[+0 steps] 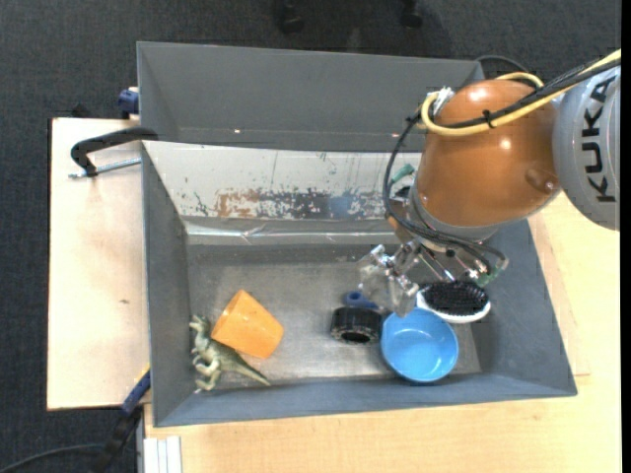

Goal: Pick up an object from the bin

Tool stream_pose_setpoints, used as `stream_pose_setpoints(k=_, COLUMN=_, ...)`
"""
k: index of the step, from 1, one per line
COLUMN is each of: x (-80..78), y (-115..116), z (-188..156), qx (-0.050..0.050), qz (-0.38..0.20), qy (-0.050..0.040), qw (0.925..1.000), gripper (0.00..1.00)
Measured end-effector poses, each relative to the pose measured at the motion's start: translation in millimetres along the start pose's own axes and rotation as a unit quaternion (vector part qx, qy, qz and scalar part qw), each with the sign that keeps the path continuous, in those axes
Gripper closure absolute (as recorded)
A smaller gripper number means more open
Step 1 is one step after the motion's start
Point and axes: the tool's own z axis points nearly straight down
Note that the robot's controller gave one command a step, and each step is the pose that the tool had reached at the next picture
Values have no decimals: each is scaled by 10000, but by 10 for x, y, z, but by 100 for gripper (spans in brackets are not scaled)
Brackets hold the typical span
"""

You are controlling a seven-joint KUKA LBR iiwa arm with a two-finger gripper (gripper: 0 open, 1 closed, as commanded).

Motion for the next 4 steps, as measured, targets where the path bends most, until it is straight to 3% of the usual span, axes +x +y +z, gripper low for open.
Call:
stream_pose_setpoints(k=1, x=-14, y=17, z=553, qx=-37, qz=854, qy=63, qw=9963, gripper=100)
stream_pose_setpoints(k=2, x=-19, y=12, z=540, qx=-31, qz=858, qy=49, qw=9963, gripper=0)
stream_pose_setpoints(k=3, x=-35, y=-25, z=1178, qx=-45, qz=636, qy=73, qw=9979, gripper=0)
stream_pose_setpoints(k=4, x=-49, y=-30, z=1142, qx=-34, qz=639, qy=46, qw=9979, gripper=100)
